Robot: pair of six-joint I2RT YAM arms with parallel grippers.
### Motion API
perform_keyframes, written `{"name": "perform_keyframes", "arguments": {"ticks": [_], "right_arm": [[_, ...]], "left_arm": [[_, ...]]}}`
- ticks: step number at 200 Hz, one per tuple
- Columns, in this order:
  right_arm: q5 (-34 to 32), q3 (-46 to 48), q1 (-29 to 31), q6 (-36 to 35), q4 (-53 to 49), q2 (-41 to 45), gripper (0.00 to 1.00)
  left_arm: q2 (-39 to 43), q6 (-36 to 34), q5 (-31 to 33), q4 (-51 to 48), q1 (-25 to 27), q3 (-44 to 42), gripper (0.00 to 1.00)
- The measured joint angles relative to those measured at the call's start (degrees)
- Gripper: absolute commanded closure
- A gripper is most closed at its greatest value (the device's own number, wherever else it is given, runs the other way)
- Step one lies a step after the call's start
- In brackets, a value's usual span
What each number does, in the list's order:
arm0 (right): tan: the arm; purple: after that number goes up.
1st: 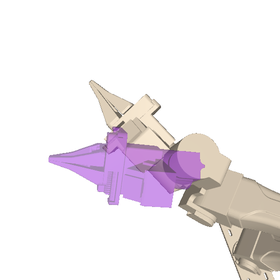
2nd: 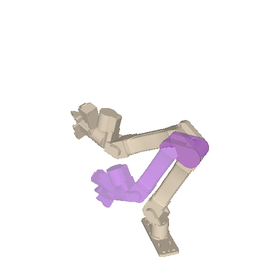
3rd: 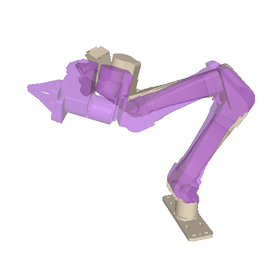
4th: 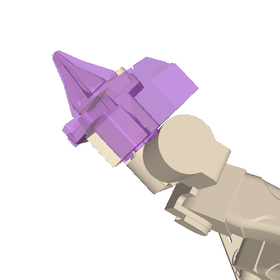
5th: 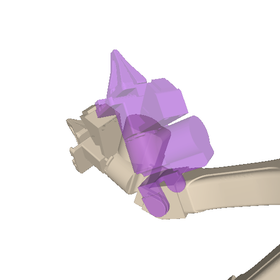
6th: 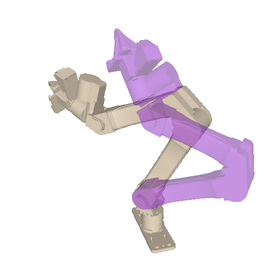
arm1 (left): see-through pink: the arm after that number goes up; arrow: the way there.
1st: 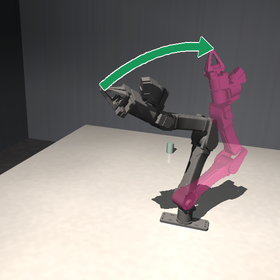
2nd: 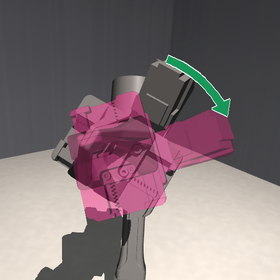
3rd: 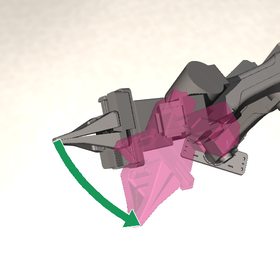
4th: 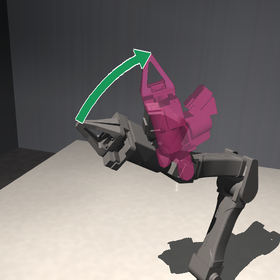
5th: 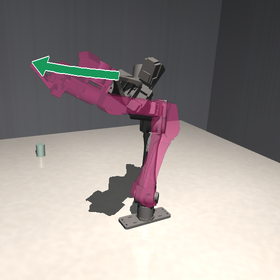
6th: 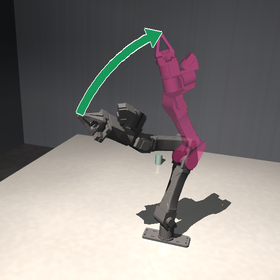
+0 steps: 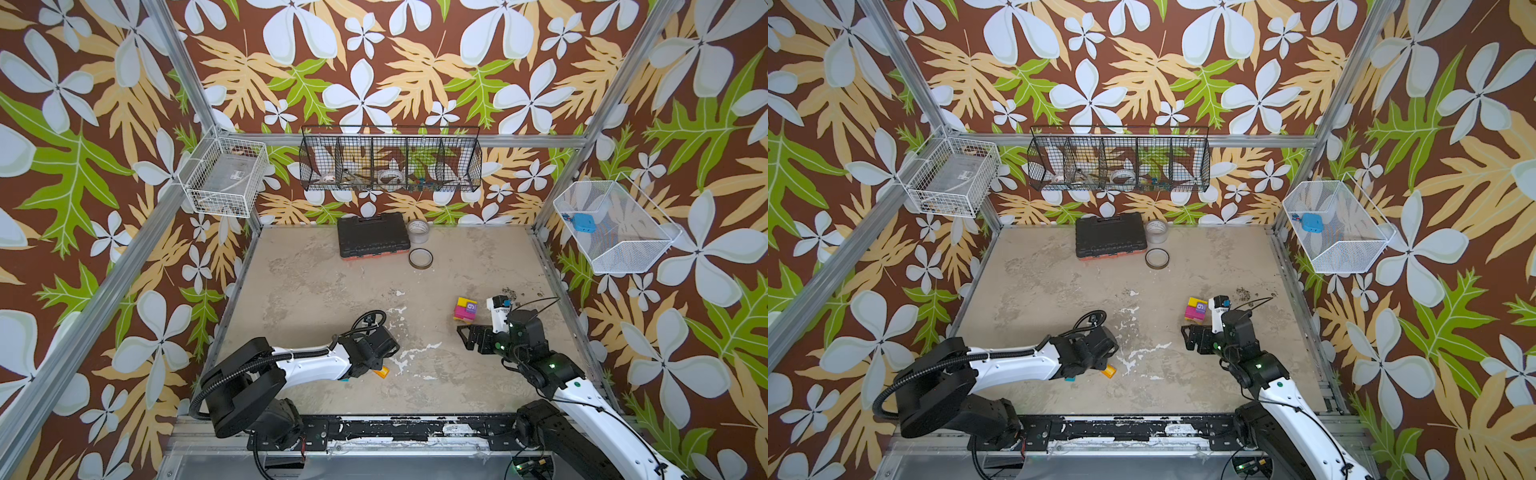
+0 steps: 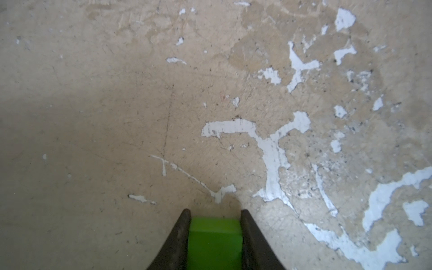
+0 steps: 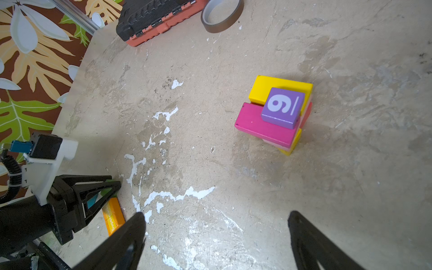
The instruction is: Build the wood block tower
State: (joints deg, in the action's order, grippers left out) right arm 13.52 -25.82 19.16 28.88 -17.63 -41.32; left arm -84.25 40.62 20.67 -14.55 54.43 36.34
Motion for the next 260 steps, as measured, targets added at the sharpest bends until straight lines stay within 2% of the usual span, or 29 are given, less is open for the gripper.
{"name": "perform_keyframes", "arguments": {"ticks": [23,88,129,170,210,260], "right_arm": [[0.0,0.0,0.0,0.0,0.0,0.0,0.05],[0.0,0.0,0.0,0.0,0.0,0.0,0.05],[0.4,0.4,0.0,0.5,-0.2,-0.2,0.06],[3.9,4.5,1.2,2.4,-0.3,5.2,0.05],[4.6,10.4,2.1,5.5,0.0,12.7,0.04],[4.4,15.1,2.2,7.5,0.3,14.5,0.04]], "left_arm": [[0.9,0.0,-1.3,-0.1,0.0,-0.3,0.72],[5.3,0.5,-1.5,-1.2,0.0,-0.4,0.73],[4.8,0.9,-0.6,-2.4,0.0,3.2,0.79],[-0.9,-0.3,0.3,-4.5,0.0,13.7,0.82],[-10.6,-3.3,0.1,-8.1,-0.1,29.5,0.84],[-22.9,-6.8,-1.5,-12.3,-0.4,49.4,0.85]]}}
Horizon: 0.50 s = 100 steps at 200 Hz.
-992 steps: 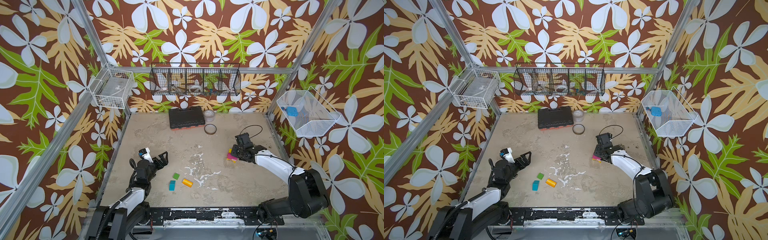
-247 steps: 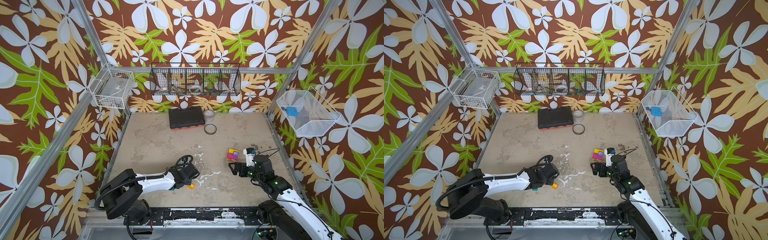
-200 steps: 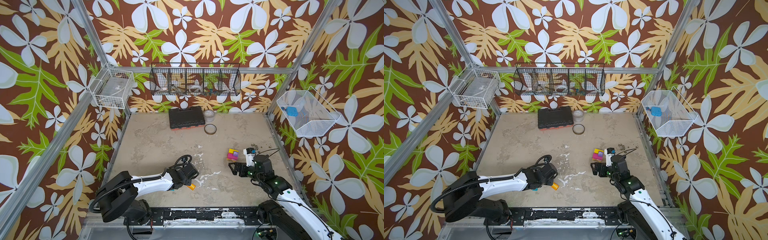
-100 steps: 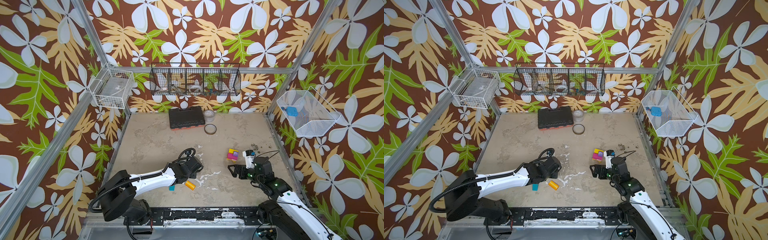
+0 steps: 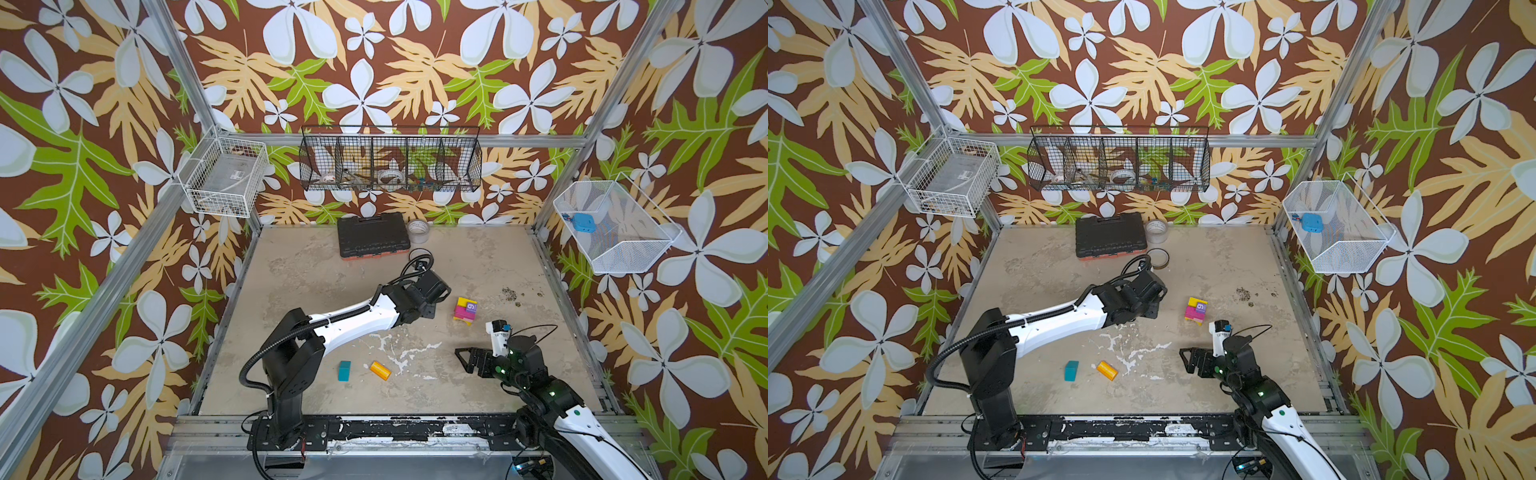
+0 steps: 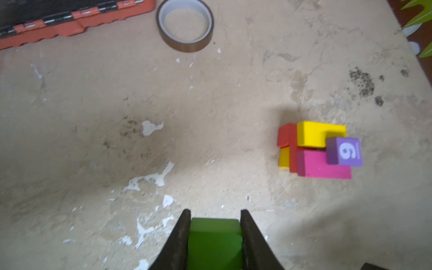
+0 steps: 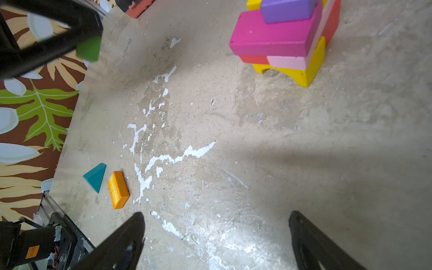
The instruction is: Build the wood block tower
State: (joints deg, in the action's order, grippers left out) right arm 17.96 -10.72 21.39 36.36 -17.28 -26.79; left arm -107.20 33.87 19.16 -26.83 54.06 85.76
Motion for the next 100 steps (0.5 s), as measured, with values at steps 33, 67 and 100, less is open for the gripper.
{"name": "perform_keyframes", "arguments": {"ticks": [33,67,100], "right_arm": [[-0.5,1.4,0.0,1.1,-0.1,0.6,0.05],[-1.8,1.4,0.0,1.4,0.1,0.2,0.05],[-2.1,1.4,0.0,1.9,0.1,-0.8,0.05]], "left_arm": [[-8.6,-1.0,-0.8,-3.0,0.0,11.2,0.87],[-16.4,-1.5,-2.1,-6.3,0.0,20.3,0.88],[-21.7,-2.4,-2.7,-8.7,0.0,26.9,0.88]]}}
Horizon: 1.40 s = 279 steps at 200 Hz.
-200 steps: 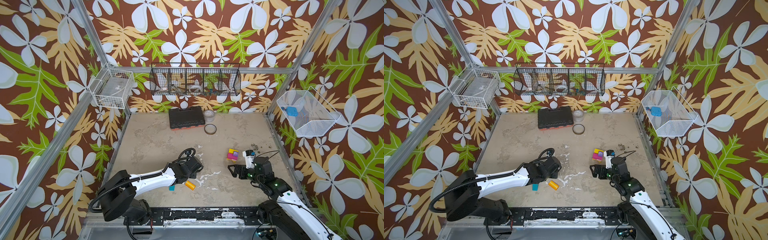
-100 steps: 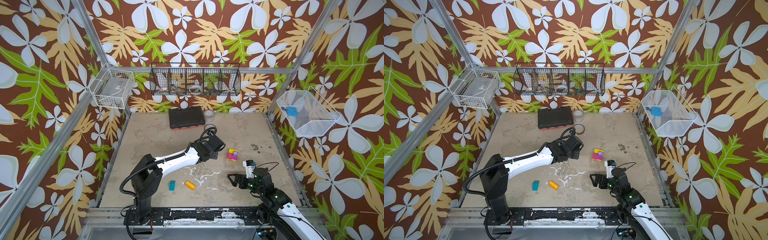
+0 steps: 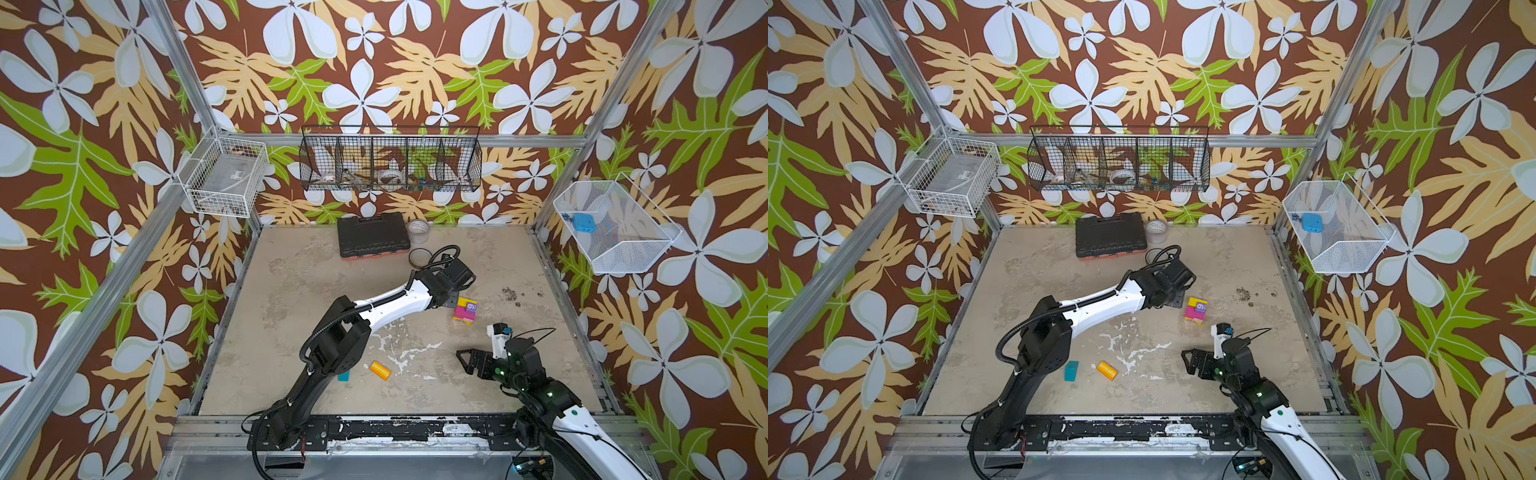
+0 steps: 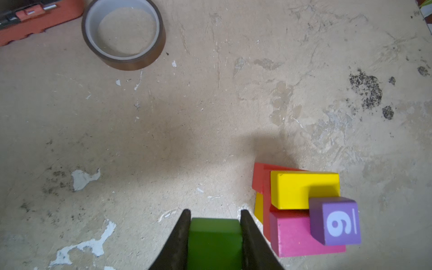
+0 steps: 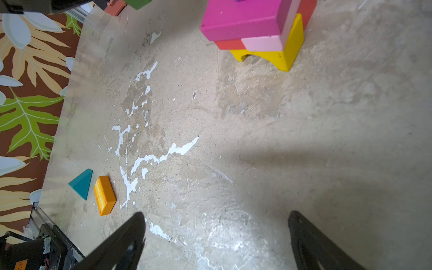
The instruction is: Build the wood block tower
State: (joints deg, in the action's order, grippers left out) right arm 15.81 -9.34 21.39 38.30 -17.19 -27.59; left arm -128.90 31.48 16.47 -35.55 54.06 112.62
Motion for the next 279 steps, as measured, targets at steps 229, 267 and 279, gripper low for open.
{"name": "perform_keyframes", "arguments": {"ticks": [229,267,279], "right_arm": [[-11.7,-1.2,0.0,3.6,-3.3,3.0,0.19],[-14.8,-1.1,-1.3,5.0,-3.9,2.8,0.29],[-14.8,-1.1,-2.6,5.0,-4.0,2.1,0.29]], "left_arm": [[-10.6,0.1,-4.9,-3.6,-1.5,17.3,0.88],[-10.3,0.2,-4.9,-3.6,0.2,16.7,0.88],[-10.3,0.3,-4.9,-3.6,0.9,16.7,0.88]]}}
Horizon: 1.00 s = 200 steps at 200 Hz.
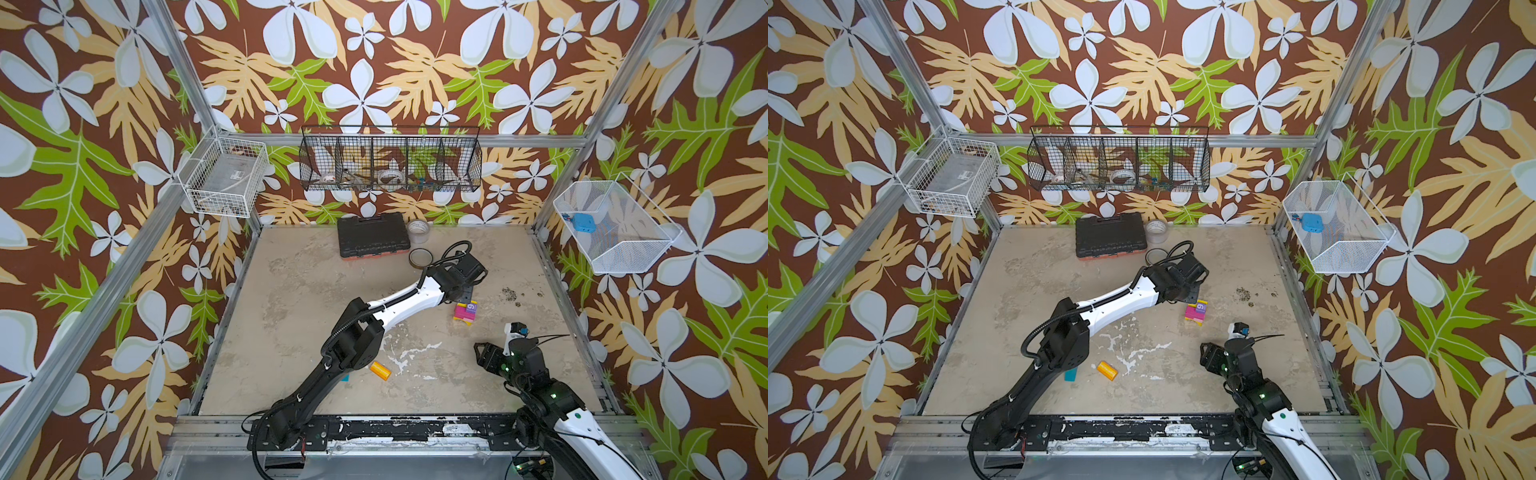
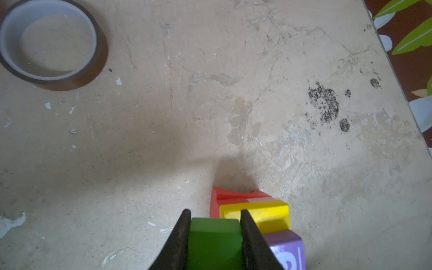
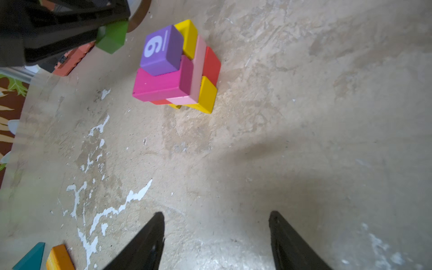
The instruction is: Build the wood block tower
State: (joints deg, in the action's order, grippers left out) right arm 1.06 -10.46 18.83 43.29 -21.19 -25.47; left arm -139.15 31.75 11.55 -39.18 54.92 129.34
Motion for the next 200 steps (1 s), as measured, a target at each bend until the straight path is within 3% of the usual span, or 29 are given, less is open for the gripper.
{"name": "perform_keyframes", "arguments": {"ticks": [33,200], "right_arm": [[0.7,0.2,-3.1,-0.1,0.2,-1.3,0.29],[2.4,0.3,-3.5,-0.3,0.2,-0.1,0.29]], "left_arm": [[0.0,0.2,0.0,0.0,0.9,0.0,0.88],[0.0,1.6,0.2,-1.6,2.2,-0.7,0.84]]}}
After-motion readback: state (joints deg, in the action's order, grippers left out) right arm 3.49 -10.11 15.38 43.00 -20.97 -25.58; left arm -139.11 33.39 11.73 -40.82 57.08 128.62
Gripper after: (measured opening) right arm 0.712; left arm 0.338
